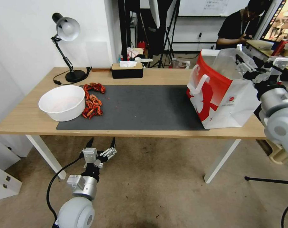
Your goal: Close the takeout container lid, then place the container into the takeout bag.
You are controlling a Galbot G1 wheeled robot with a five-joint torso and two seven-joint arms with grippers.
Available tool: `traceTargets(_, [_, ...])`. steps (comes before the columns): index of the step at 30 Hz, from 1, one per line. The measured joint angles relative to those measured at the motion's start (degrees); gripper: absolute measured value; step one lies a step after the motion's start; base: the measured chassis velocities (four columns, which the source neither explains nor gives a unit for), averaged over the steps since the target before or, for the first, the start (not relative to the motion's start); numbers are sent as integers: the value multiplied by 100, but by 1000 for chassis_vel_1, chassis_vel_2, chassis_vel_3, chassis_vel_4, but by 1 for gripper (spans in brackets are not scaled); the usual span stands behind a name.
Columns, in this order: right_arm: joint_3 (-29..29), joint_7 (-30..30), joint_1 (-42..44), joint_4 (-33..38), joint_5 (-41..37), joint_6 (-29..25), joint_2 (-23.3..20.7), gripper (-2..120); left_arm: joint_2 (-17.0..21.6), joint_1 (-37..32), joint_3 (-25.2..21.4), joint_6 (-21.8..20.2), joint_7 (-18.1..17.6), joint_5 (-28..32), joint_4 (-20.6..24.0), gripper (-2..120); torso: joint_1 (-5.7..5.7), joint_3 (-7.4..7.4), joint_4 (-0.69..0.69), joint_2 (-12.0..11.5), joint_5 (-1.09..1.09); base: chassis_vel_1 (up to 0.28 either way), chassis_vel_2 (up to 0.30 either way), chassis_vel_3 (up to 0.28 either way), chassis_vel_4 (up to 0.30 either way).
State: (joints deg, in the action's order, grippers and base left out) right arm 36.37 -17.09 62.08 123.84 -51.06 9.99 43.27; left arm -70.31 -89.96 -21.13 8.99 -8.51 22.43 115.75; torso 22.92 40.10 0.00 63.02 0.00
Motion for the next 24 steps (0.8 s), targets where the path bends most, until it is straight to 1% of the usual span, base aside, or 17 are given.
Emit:
traceTargets(1, [0, 0, 0, 0, 0, 0, 0, 85, 0, 0, 0, 0, 0, 0, 0, 100, 0, 0, 0, 0, 0, 0, 0, 0, 0])
traceTargets(3, [119, 79, 586, 487, 295, -102, 246, 96, -31, -15, -16, 62, -12, 3, 19, 100, 0, 0, 1, 0, -1, 0, 0, 0, 0])
traceTargets(4, [119, 79, 586, 487, 295, -102, 246, 96, -31, -15, -16, 62, -12, 3, 19, 100, 0, 0, 1, 0, -1, 0, 0, 0, 0])
traceTargets(5, [147, 113, 882, 679, 512, -167, 403, 99, -46, -18, -18, 95, -32, 2, 20, 100, 0, 0, 2, 0, -2, 0, 0, 0, 0])
traceTargets(6, [161, 212, 1352, 896, 899, -328, 660, 100, -59, -27, -18, 151, -40, 1, 21, 100, 0, 0, 0, 0, 0, 0, 0, 0, 0])
traceTargets(7, [161, 265, 1616, 992, 1140, -433, 815, 100, -67, -31, -19, 181, -40, -1, 21, 100, -1, 0, -1, 1, 2, 0, 0, 0, 0])
traceTargets(8, [161, 265, 1616, 992, 1140, -433, 815, 100, -67, -31, -19, 181, -40, -1, 21, 100, -1, 0, -1, 1, 2, 0, 0, 0, 0])
traceTargets(10, [123, 452, 2355, 1090, 1844, -891, 1269, 100, -79, -51, -20, 275, -34, -13, 17, 100, -1, -1, -1, 1, -1, 0, 0, 0, 0])
traceTargets(12, [102, 489, 2497, 1085, 1974, -1000, 1358, 100, -82, -51, -21, 309, -35, -25, 10, 100, -1, -1, 0, 1, 0, 0, 0, 0, 0])
traceTargets(14, [-32, 638, 3098, 969, 2517, -1531, 1736, 100, -92, -50, -25, 390, -46, -56, -22, 100, -1, -1, -1, 1, -2, 0, 0, 0, 0])
traceTargets(15, [-71, 686, 3230, 918, 2639, -1653, 1824, 100, -94, -50, -25, 403, -49, -60, -28, 100, -1, -1, -2, 1, -1, 0, 0, 0, 0])
traceTargets(16, [-71, 686, 3230, 918, 2639, -1653, 1824, 100, -94, -50, -25, 403, -49, -60, -28, 100, -1, -1, -2, 1, -1, 0, 0, 0, 0])
traceTargets(17, [-217, 810, 3634, 678, 3034, -2067, 2127, 100, -107, -61, -27, 435, -75, -119, -51, 100, -1, -1, -1, 1, -1, 0, 0, 0, 0])
traceTargets(19, [-369, 900, 3884, 378, 3337, -2401, 2384, 100, -115, -88, -28, 446, -95, -197, -89, 100, -1, -1, -1, 1, 1, 0, 0, 0, 0])
traceTargets(20, [-369, 900, 3884, 378, 3337, -2401, 2384, 100, -115, -88, -28, 446, -95, -197, -89, 100, -1, -1, -1, 1, 1, 0, 0, 0, 0])
traceTargets(22, [-487, 957, 4003, 69, 3518, -2654, 2567, 100, -116, -120, -30, 446, -88, -222, -133, 100, -2, 0, 0, 1, 0, 0, 0, 0, 0])
traceTargets(24, [-512, 964, 4012, -8, 3540, -2691, 2603, 100, -116, -131, -30, 450, -78, -225, -150, 100, -1, 0, 0, 1, 2, 0, 0, 0, 0])
